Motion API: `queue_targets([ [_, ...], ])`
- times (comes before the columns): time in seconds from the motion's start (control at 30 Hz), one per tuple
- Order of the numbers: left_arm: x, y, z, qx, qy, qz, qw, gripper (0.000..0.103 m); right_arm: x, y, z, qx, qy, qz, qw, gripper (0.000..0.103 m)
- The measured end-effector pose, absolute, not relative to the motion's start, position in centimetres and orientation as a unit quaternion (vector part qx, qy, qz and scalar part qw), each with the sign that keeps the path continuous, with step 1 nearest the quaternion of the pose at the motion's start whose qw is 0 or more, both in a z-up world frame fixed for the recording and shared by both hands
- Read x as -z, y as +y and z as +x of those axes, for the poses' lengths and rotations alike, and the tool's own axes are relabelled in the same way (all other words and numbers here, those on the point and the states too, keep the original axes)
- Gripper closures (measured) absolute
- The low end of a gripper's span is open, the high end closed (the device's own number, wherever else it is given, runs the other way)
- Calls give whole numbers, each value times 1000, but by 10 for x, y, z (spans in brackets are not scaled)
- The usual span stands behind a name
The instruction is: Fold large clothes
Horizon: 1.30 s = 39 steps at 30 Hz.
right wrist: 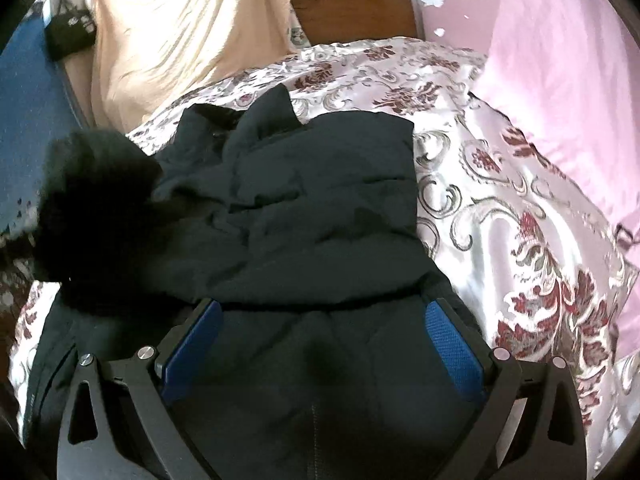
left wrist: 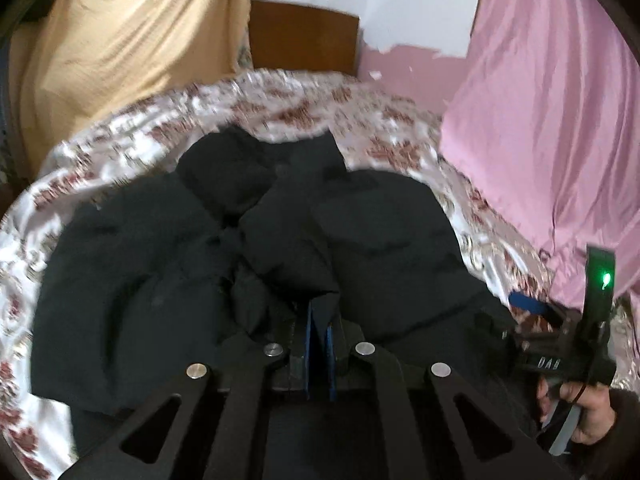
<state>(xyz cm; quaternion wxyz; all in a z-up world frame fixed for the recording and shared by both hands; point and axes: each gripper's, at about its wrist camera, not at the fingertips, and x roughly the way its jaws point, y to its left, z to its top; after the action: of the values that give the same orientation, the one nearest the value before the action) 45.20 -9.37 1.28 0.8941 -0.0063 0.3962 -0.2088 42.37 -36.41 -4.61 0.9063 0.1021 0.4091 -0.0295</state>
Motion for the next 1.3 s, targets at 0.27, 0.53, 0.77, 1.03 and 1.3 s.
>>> queue_targets([
  [0.27,17,-93,442,253,435,-40,863,38,57,-368,424,10,408,136,902,3],
  [0.53,14,-79,419,274,436,-61,855,23,76,-381,423,-56,406,262,874,3],
  [0.77,16,-44,403,185,434,-55,880,18,86,-369,424,-131,406,305,851,3],
  [1.03,11,36,404,61,431,-103,894,18,103,-317,453,-158,450,310,822,28],
  [1.3,-2,100,405,12,408,-123,904,18,55,-300,448,-154,407,285,854,100],
])
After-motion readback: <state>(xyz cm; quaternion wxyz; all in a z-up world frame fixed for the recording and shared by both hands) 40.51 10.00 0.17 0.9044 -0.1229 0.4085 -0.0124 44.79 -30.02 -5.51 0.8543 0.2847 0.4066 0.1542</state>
